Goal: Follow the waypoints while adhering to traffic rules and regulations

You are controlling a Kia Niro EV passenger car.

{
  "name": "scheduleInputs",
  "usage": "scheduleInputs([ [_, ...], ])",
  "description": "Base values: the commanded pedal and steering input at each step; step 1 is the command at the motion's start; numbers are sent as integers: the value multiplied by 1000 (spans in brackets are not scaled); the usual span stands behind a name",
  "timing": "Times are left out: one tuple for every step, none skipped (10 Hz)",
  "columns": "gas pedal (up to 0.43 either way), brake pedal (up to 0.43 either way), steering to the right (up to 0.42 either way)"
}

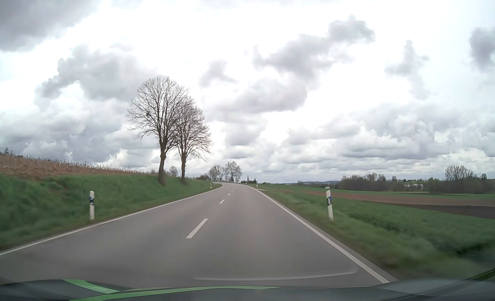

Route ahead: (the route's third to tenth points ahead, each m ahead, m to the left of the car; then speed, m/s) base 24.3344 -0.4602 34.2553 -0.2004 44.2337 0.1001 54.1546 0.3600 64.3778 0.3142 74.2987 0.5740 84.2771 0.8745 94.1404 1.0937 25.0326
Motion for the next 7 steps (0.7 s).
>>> scheduleInputs([
  [280,0,1],
  [280,0,1],
  [280,0,0],
  [280,0,-2],
  [280,0,-2],
  [280,0,-2],
  [280,0,-2],
])
